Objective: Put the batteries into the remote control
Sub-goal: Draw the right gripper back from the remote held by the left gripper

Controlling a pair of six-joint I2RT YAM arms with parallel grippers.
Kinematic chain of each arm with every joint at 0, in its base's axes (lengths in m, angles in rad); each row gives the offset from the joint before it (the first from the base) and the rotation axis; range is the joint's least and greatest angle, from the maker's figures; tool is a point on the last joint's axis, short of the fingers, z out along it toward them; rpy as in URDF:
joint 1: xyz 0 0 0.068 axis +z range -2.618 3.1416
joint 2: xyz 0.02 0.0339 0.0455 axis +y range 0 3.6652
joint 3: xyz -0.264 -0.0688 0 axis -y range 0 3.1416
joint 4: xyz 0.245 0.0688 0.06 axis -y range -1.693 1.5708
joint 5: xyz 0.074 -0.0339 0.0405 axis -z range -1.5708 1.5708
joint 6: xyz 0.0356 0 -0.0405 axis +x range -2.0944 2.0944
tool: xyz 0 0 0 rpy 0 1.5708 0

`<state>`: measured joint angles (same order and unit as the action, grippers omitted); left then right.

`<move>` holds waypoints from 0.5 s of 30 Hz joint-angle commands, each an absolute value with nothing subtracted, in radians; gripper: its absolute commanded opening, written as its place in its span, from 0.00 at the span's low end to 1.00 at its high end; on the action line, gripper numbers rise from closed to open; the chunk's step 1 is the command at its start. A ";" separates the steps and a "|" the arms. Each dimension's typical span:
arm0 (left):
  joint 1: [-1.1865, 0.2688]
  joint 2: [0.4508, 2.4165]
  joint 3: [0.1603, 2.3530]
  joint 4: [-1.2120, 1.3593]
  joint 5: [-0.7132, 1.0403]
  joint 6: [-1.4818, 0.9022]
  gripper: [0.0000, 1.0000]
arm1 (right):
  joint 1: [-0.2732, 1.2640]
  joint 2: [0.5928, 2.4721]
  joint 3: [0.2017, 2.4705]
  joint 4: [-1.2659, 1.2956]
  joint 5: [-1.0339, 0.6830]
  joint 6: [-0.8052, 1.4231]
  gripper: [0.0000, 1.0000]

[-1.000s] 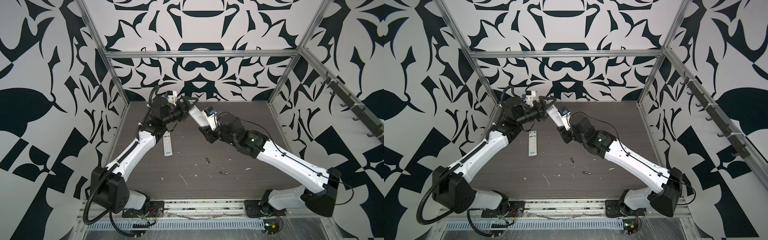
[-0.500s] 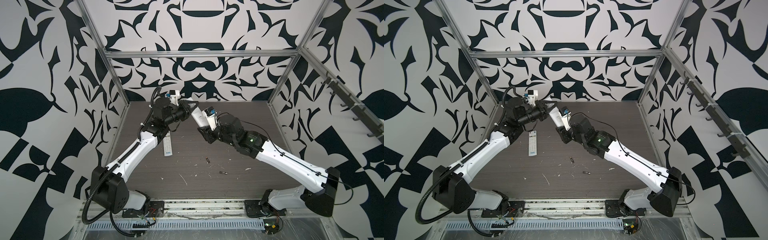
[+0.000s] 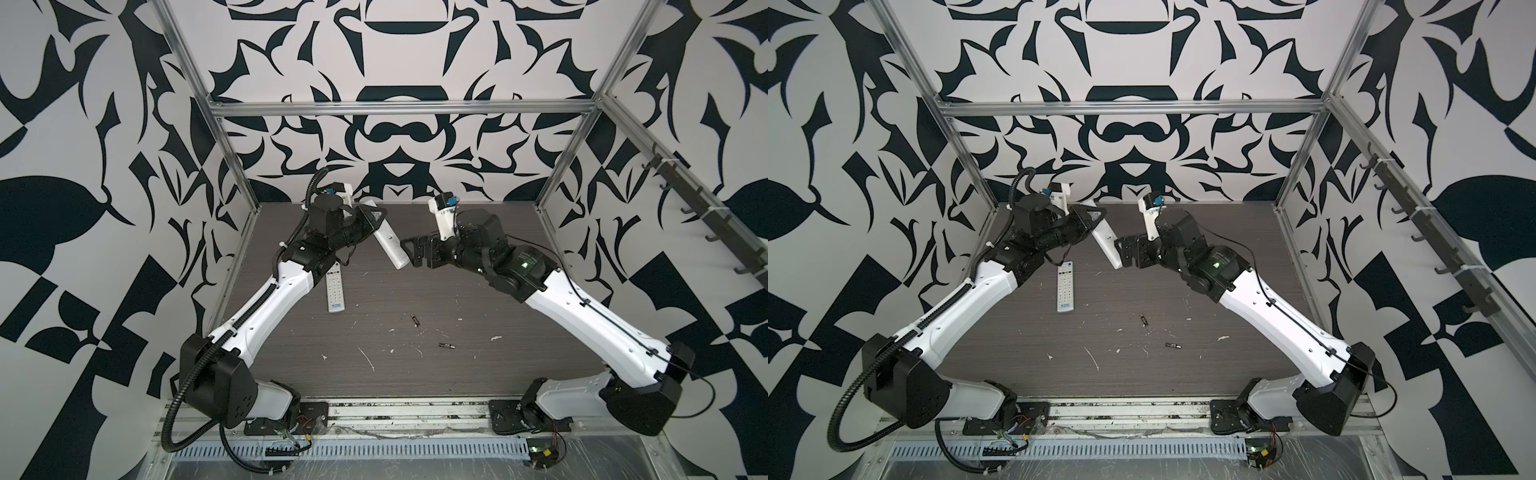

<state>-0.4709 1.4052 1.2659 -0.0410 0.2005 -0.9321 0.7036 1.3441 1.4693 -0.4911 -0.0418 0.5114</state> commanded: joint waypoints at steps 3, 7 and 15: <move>-0.499 1.389 1.300 -0.115 0.061 -0.802 0.00 | 0.604 1.417 1.464 -0.445 -0.285 0.938 0.99; -0.528 1.399 1.308 -0.148 -0.030 -0.740 0.00 | 0.573 1.455 1.454 -0.416 -0.359 1.092 0.99; -0.552 1.434 1.332 -0.181 -0.101 -0.677 0.00 | 0.564 1.505 1.374 -0.268 -0.414 1.259 0.99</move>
